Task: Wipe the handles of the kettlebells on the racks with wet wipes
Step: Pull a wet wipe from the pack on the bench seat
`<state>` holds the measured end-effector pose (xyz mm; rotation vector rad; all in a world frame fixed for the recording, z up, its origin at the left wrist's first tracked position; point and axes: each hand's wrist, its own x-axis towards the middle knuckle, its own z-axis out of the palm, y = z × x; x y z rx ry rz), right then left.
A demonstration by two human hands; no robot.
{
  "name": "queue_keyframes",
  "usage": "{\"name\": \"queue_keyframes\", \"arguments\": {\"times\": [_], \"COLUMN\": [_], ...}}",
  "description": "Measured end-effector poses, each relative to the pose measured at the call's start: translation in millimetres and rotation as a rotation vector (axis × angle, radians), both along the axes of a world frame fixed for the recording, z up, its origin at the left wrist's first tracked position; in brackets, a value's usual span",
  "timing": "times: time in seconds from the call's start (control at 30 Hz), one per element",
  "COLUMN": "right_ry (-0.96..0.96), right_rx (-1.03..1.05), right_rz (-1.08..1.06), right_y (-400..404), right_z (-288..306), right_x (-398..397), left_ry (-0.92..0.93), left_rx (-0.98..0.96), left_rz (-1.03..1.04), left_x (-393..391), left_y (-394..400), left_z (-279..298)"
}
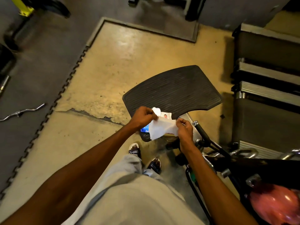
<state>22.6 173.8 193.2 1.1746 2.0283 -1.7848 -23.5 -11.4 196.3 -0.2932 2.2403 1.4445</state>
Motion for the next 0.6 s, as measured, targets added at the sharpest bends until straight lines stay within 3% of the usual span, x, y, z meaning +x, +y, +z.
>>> {"name": "queue_keyframes", "arguments": {"times": [0.17,0.3,0.37,0.6], "right_ry": [-0.063,-0.141,-0.098,0.060], "right_rx": [-0.337,-0.518,-0.590,-0.479], "right_rz": [-0.105,-0.028,-0.118,-0.457], "right_y": [5,3,-5,-28], "right_z": [6,12,13,1], "right_x": [7,24,30,46], "left_ry": [-0.001,-0.140,-0.218,-0.214], "left_rx": [0.076,0.219,0.238,0.203], "left_rz": [-0.011,0.078,0.119,-0.037], "left_x": [-1,-4,-3,2], "left_y": [2,8,11,1], "left_z": [7,12,11,-1]}}
